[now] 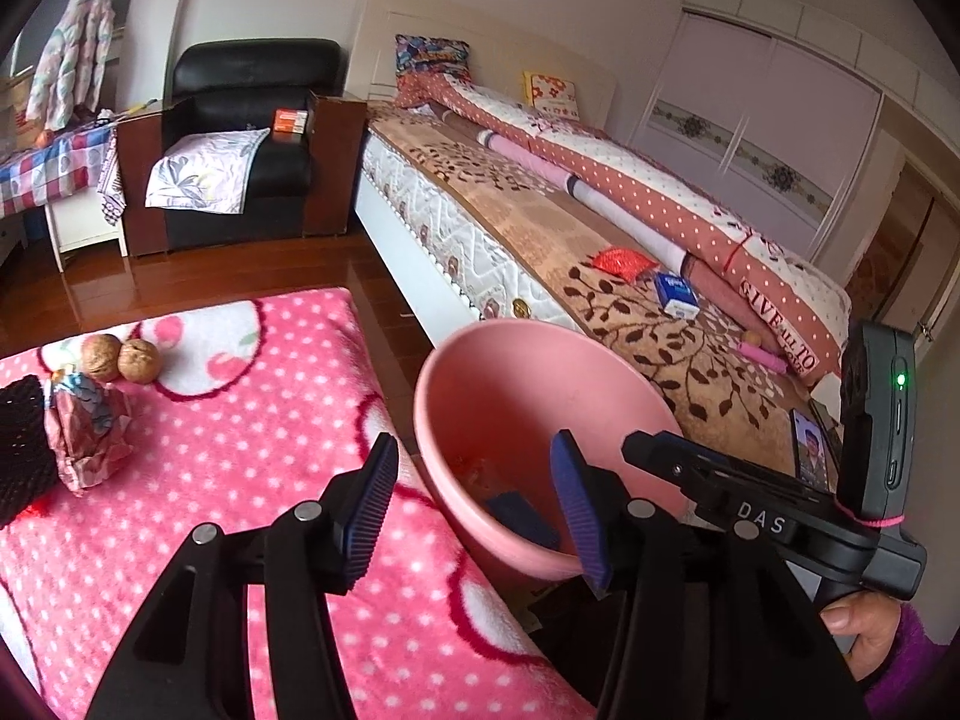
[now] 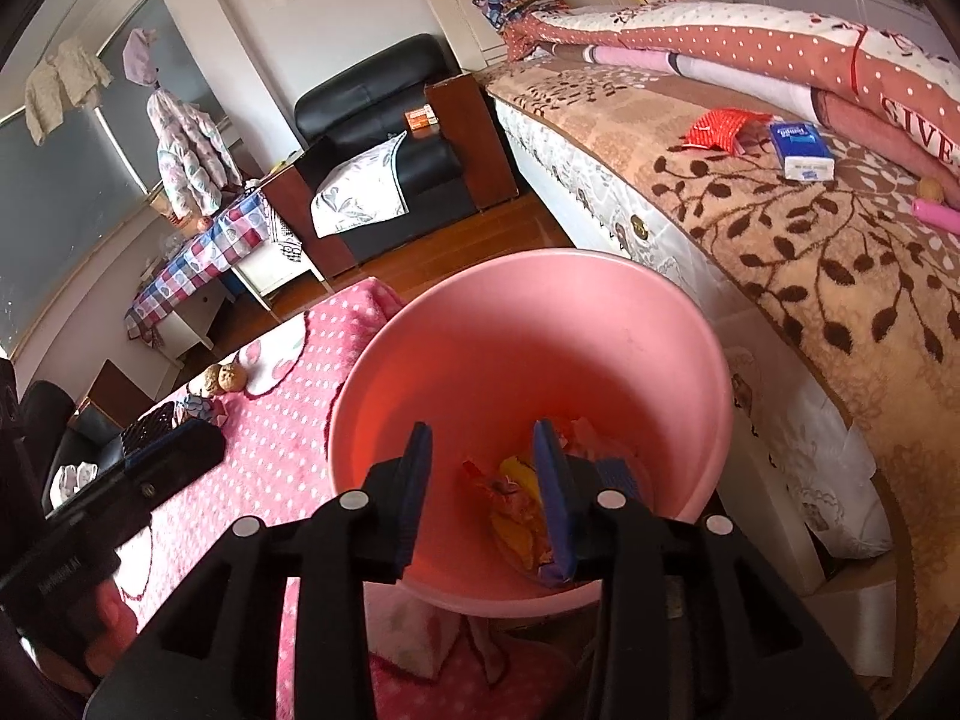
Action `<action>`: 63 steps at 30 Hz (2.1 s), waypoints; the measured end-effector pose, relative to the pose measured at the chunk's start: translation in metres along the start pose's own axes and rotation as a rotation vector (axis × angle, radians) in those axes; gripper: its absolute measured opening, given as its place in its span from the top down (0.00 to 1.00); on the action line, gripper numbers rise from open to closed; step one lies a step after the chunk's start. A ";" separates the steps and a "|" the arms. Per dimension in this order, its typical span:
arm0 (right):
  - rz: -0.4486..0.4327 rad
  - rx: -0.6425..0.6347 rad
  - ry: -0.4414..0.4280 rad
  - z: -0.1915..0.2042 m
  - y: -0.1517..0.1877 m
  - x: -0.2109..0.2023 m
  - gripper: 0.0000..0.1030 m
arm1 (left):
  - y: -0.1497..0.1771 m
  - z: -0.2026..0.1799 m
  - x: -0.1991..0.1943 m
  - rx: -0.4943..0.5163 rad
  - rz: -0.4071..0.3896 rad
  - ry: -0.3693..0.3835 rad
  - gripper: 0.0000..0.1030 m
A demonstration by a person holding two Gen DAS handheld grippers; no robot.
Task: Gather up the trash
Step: 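Open both tools to drop the clear wrapper and blue net into the basin, then move both tools back over the black mesh pad on the blanket, then grasp the black mesh pad with the left tool while the right tool grasps the brown plastic bag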
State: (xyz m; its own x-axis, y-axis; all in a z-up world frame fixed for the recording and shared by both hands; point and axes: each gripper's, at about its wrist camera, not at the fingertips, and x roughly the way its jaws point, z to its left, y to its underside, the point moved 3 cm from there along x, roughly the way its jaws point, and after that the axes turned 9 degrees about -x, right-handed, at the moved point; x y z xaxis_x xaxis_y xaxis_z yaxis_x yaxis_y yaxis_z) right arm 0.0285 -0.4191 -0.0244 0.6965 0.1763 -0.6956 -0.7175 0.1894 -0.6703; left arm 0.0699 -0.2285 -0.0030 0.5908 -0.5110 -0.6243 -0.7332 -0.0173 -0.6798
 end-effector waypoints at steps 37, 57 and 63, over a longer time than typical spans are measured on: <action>0.069 -0.252 -0.215 0.160 0.000 0.033 0.65 | -0.016 0.240 -0.121 -0.352 -0.255 -0.472 0.49; 0.148 -0.363 -0.256 0.221 0.010 0.066 0.65 | -0.008 0.274 -0.098 -0.389 -0.228 -0.361 0.92; 0.175 -0.434 -0.297 0.259 0.008 0.085 0.65 | 0.000 0.274 -0.131 -0.413 -0.267 -0.299 0.92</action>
State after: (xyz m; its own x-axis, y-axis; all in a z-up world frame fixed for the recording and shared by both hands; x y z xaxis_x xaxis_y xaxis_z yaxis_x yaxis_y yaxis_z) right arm 0.0850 -0.1522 -0.0222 0.4953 0.4464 -0.7452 -0.7184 -0.2718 -0.6403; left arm 0.0844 0.0736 -0.0264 0.7991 -0.1790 -0.5739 -0.5805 -0.4775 -0.6595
